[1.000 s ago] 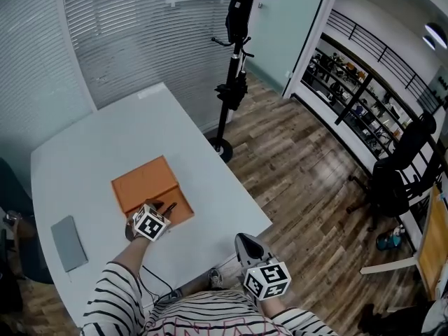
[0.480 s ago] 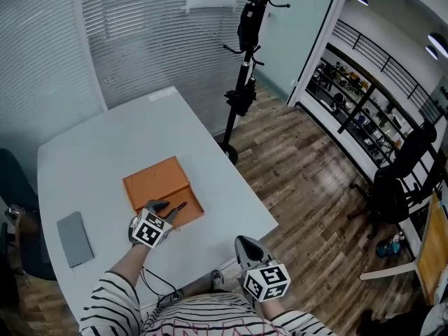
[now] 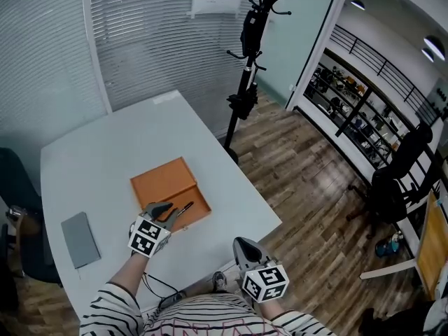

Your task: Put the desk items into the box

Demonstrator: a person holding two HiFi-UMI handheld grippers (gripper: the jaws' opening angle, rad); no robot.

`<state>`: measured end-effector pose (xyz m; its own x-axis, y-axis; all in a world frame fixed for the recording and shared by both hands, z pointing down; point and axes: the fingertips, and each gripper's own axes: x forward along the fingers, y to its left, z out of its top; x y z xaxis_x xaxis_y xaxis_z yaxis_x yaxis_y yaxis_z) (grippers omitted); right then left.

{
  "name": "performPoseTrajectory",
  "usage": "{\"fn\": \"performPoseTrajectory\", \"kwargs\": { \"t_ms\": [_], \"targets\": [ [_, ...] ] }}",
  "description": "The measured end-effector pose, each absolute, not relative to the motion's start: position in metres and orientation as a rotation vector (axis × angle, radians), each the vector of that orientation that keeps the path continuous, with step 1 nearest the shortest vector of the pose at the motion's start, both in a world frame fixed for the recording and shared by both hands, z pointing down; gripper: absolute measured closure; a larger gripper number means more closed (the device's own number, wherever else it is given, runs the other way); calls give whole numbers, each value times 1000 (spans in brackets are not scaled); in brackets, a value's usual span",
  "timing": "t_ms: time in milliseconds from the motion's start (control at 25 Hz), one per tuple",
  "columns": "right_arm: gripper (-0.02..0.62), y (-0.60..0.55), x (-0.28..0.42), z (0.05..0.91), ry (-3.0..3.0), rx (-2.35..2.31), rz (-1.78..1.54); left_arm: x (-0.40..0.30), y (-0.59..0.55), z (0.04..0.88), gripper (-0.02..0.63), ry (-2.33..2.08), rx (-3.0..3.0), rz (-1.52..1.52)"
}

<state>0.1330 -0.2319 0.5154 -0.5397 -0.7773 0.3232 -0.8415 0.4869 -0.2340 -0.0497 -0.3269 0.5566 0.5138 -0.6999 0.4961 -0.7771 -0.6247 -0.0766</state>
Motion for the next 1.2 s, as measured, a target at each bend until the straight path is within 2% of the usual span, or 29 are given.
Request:
{"fn": "performPoseTrajectory", "kwargs": {
  "t_ms": [520, 1200],
  "targets": [
    [568, -206, 101, 507, -2564, 1421, 520, -77, -253, 515, 575, -1315, 2658, 523],
    [569, -180, 53, 515, -2566, 1358, 552, -114, -169, 519, 583, -1363, 2592, 377]
  ]
}}
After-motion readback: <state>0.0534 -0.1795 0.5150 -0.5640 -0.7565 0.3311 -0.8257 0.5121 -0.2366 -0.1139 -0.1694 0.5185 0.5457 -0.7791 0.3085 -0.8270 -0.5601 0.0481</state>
